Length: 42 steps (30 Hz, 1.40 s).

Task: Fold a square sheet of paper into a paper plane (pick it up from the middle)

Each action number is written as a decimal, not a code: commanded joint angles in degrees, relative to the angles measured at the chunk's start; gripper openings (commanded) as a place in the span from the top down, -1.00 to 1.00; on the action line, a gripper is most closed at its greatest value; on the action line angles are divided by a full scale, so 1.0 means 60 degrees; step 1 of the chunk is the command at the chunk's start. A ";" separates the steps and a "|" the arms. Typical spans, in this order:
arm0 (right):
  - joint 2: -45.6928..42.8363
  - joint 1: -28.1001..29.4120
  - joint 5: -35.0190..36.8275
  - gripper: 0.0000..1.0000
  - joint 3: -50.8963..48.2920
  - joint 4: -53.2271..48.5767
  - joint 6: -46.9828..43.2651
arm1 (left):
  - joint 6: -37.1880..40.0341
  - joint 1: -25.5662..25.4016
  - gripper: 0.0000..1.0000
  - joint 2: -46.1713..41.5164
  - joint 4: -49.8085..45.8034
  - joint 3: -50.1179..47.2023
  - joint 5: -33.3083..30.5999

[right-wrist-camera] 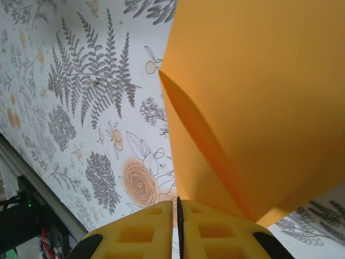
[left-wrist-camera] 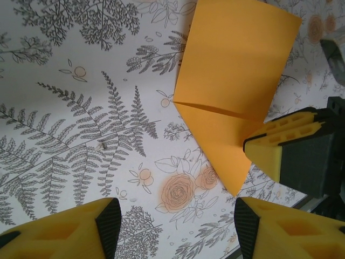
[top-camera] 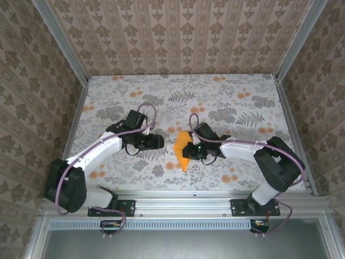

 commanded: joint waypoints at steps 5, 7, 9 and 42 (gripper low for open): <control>0.0434 -0.0370 -0.0069 0.78 -0.0695 0.0594 -0.0060 | -0.0579 0.0041 -0.23 0.0301 0.0623 -0.0361 0.0517; 0.0499 -0.0423 -0.0164 0.79 -0.0872 0.0868 0.0046 | -0.0769 0.0034 -0.22 0.0393 0.0879 -0.0472 0.0627; 0.0569 -0.0493 -0.0217 0.81 -0.1033 0.1073 0.0097 | -0.0927 -0.0021 -0.22 0.0471 0.1101 -0.0535 0.0657; 0.1423 -0.1844 -0.1594 0.97 -0.2966 0.4120 0.0668 | -0.4516 -0.2128 -0.09 0.3636 0.5780 -0.0181 -0.0721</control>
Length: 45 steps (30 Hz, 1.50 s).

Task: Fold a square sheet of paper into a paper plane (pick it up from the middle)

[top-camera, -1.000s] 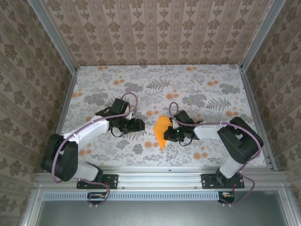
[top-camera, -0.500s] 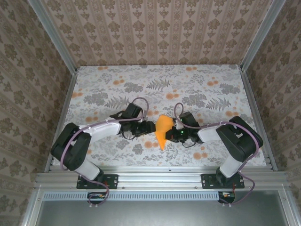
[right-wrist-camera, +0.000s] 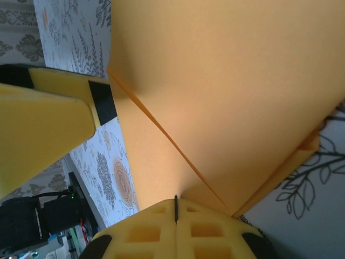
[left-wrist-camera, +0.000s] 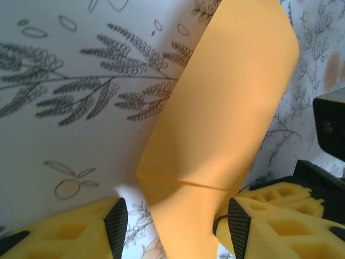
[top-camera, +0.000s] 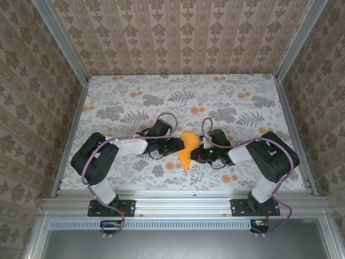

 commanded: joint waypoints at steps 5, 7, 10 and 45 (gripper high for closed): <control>0.0444 -0.0325 0.0758 0.97 -0.0387 -0.0819 -0.0215 | -0.0263 -0.0054 -0.01 0.0265 0.0418 0.0456 -0.0092; 0.0417 -0.0355 0.0766 0.97 -0.0352 -0.0890 -0.0258 | -0.0178 -0.0047 0.04 0.0155 0.0186 0.0491 -0.0148; 0.0399 -0.0369 0.0732 0.97 -0.0285 -0.0905 -0.0256 | -0.0050 -0.0044 0.13 0.0019 -0.0092 0.0543 -0.0134; -0.0611 -0.0340 0.0915 0.83 0.0272 -0.1951 -0.0363 | 0.1023 -0.0273 0.27 0.0635 -0.1096 0.1380 -0.0068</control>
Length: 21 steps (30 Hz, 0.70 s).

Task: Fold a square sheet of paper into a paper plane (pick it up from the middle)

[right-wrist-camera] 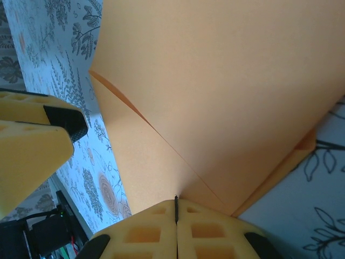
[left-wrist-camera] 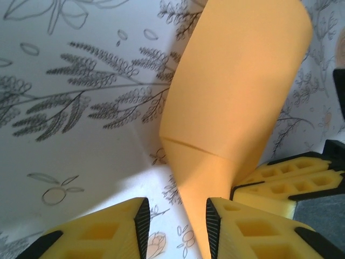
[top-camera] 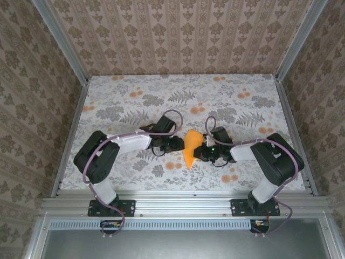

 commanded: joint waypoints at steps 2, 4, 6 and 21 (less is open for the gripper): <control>-0.0101 -0.0044 0.0326 0.83 -0.0062 -0.0450 -0.0246 | -0.0382 -0.0054 0.27 0.0538 0.0766 0.0267 0.0319; -0.0092 -0.0045 0.0319 0.84 -0.0052 -0.0447 -0.0266 | -0.0383 -0.0073 0.27 0.0669 0.0749 0.0330 0.0330; -0.0057 -0.0045 0.0311 0.85 -0.0057 -0.0433 -0.0269 | -0.0390 -0.0062 0.28 0.0715 0.0776 0.0342 0.0352; -0.0218 -0.0053 0.0253 0.81 0.0240 -0.0559 -0.0202 | 0.0059 -0.0069 0.85 0.0643 0.0060 0.0569 0.0337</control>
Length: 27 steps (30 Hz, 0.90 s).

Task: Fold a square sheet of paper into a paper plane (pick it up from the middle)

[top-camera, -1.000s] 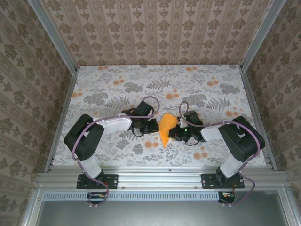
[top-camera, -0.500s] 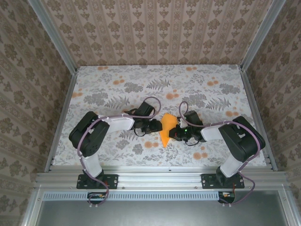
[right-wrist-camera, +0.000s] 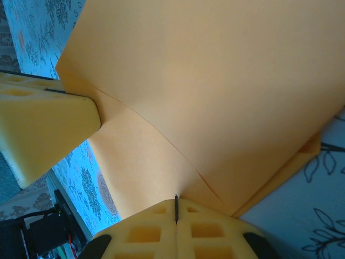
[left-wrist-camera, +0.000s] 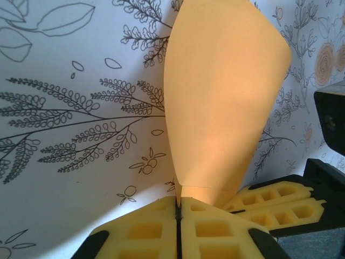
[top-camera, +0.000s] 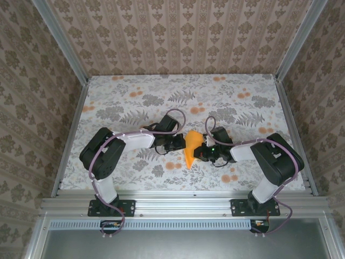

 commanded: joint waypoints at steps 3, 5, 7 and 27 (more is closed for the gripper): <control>-0.0572 -0.0045 0.0303 0.70 0.0352 -0.0762 -0.0109 | 0.0616 -0.0034 0.87 -0.0030 -0.1034 0.0403 -0.0205; -0.0784 -0.0045 0.0322 0.67 0.0419 -0.0971 -0.0132 | 0.0746 -0.0033 0.88 -0.0068 -0.1316 0.0511 -0.0372; -0.0963 -0.0017 0.0336 0.65 0.0461 -0.1133 -0.0155 | 0.0844 -0.0042 0.89 -0.0090 -0.1534 0.0579 -0.0489; 0.0275 0.0189 0.0658 0.78 0.0997 -0.1375 -0.0537 | 0.1231 -0.0325 0.88 -0.0025 -0.2273 0.1250 -0.0796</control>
